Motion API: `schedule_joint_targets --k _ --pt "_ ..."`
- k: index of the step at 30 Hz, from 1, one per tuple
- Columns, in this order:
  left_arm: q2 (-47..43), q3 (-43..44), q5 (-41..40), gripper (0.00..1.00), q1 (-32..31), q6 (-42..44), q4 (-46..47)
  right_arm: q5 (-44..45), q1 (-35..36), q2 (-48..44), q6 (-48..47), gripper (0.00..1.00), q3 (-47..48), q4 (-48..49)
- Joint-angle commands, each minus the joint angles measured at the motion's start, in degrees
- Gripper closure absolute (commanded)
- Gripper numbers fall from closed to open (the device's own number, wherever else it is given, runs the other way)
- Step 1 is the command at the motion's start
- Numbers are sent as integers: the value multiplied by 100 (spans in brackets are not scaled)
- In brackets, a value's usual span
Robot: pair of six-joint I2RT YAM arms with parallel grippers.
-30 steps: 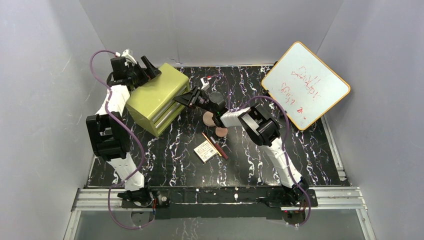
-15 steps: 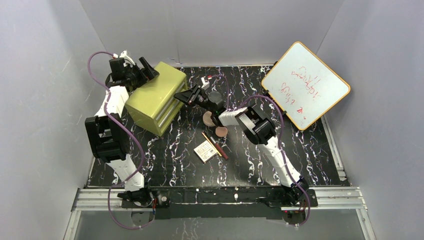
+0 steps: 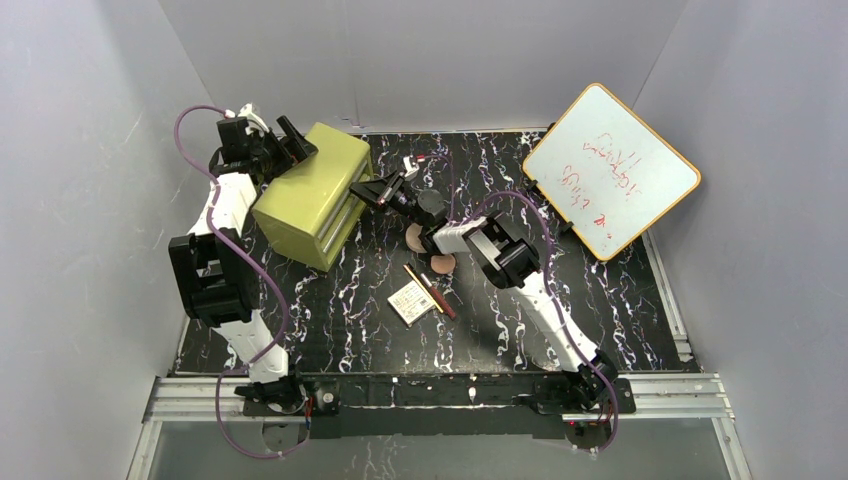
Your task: Organize the makeup
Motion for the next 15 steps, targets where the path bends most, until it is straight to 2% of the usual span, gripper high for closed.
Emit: schedule_joint_targets --k 1,15 --pt "-25 -242 451 1 -129 -184 -1277 493 -81 199 1 99 212 -2" --pt "173 -16 373 1 -102 -195 -1248 82 -499 -713 -509 99 -1003 -89"
